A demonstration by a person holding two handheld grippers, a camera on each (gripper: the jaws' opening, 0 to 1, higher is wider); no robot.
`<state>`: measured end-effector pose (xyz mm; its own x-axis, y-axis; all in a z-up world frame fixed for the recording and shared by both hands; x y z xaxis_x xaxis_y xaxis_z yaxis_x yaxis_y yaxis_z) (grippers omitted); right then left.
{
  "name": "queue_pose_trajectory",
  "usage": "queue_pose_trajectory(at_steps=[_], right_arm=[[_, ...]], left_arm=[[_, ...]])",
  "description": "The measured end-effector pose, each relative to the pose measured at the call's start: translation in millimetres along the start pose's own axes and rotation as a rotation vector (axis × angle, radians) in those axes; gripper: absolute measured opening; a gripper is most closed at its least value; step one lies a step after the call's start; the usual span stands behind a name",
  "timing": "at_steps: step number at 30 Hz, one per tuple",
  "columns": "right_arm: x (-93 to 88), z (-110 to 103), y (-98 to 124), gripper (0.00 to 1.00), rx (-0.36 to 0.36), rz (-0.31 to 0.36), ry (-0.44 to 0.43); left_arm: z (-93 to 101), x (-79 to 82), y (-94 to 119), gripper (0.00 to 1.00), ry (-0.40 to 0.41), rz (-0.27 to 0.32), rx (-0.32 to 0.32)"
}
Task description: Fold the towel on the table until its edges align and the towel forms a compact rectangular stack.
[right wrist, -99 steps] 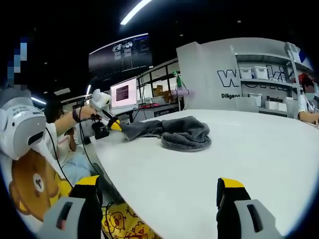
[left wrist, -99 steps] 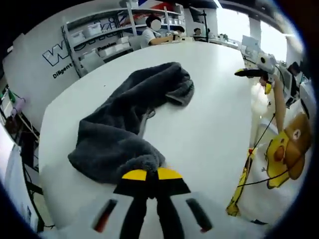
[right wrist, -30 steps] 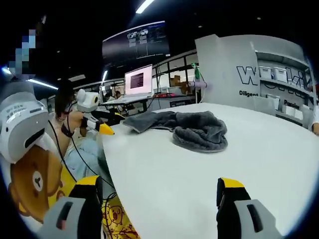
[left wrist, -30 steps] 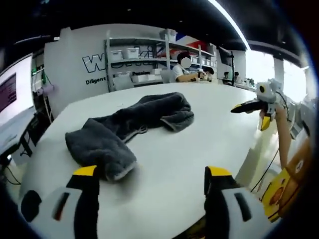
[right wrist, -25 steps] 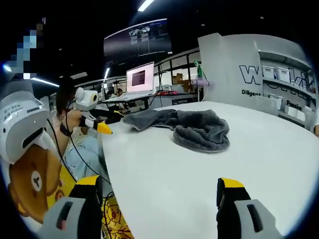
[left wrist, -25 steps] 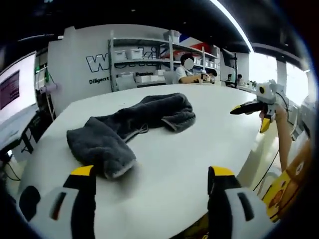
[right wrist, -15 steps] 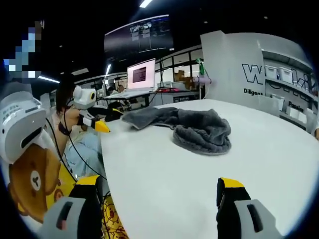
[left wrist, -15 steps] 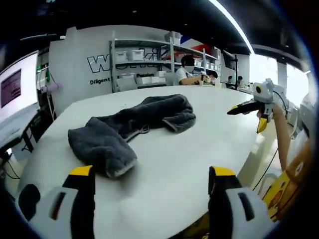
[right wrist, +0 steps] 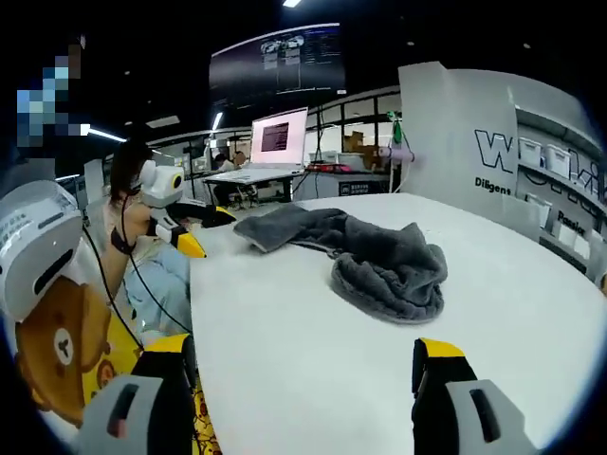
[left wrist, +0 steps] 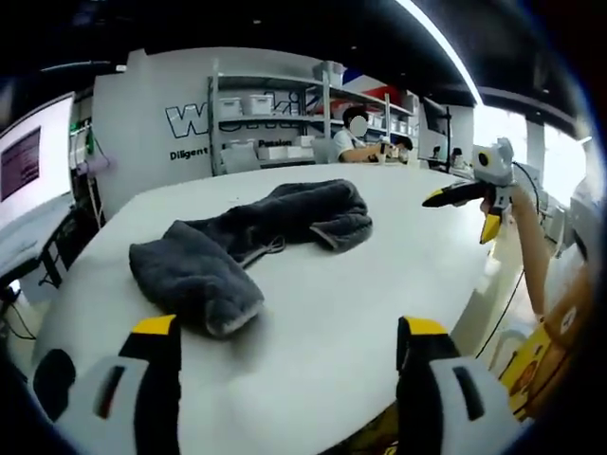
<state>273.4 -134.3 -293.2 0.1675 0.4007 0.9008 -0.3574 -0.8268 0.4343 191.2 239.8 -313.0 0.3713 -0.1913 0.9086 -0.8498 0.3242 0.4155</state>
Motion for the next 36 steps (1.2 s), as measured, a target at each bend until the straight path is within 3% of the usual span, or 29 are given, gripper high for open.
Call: queue_pose_trajectory(at_steps=[8,16,21,28,36], right_arm=[[34.1,2,-35,0.93,0.164,-0.076,0.134],[55.7,9,-90,0.87,0.23,-0.177,0.2],[57.3,28,-123,0.79,0.183,-0.257,0.189],[55.6,47,-152,0.77,0.152,-0.289,0.169],[50.6,52,-174,0.7,0.149,-0.321,0.176]], left_arm=[[1.3,0.2,6,0.99,-0.001,0.006,0.024],[3.1,-0.4,7,0.99,-0.002,0.011,0.05],[4.1,2.5,6,0.99,-0.004,0.026,0.046],[4.5,1.5,6,0.99,-0.005,0.021,0.04],[1.9,-2.4,5,0.99,0.018,0.029,0.043]])
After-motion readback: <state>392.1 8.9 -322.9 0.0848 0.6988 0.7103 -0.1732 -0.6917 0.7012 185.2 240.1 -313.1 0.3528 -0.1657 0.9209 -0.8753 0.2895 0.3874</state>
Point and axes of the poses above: the point that each gripper's makers call its tool centre point, and the gripper's own axes: y roughly backward along the fingers, z roughly to its right, x roughly out of its top, the point moved 10 cm from there along y, roughly backward along the fingers
